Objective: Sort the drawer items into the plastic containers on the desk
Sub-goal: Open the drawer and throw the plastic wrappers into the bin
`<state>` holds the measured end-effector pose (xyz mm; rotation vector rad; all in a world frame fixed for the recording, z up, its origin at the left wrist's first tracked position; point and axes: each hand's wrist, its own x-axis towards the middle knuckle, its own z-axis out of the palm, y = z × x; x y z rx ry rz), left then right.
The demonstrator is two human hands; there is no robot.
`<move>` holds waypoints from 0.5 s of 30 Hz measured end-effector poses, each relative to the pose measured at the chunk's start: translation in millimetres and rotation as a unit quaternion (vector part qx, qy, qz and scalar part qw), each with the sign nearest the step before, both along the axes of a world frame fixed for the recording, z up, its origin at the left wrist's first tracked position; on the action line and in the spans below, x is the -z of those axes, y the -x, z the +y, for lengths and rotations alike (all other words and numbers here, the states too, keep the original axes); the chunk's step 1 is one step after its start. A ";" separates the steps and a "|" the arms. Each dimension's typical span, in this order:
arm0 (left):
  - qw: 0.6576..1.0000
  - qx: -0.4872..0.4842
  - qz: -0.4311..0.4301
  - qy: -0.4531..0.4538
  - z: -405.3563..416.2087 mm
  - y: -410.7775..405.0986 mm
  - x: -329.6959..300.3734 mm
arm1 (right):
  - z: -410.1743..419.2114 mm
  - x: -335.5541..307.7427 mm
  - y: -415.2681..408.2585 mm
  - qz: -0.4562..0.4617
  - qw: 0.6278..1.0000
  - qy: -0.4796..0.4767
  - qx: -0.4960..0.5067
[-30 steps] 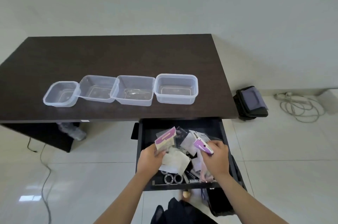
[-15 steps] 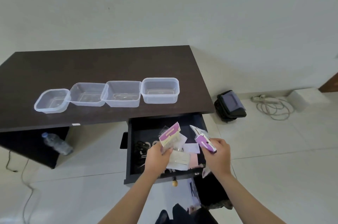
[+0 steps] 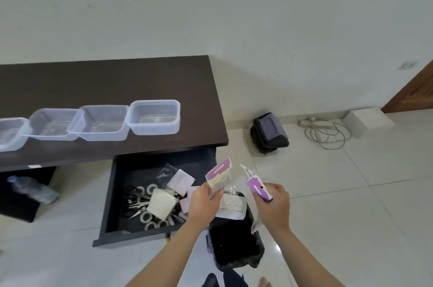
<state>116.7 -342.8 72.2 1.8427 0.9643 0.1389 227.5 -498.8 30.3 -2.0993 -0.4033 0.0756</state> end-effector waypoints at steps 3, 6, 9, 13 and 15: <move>1.000 0.011 0.008 0.014 -42.6 -34.2 9.3 | -35.2 5.9 -30.7 0.010 1.000 -0.004 -0.004; 0.999 0.011 0.011 0.041 -81.5 -60.6 29.5 | -67.9 15.4 -55.5 0.036 0.999 0.005 -0.002; 0.997 -0.015 0.052 0.059 -110.9 -71.0 50.0 | -92.0 26.5 -68.2 0.061 0.998 0.024 -0.015; 0.986 -0.081 0.119 0.087 -134.5 -66.7 73.0 | -107.4 47.9 -70.9 0.136 0.989 0.047 -0.032; 0.980 -0.107 0.135 0.103 -140.0 -59.4 87.5 | -108.9 57.5 -66.9 0.172 0.982 0.063 -0.050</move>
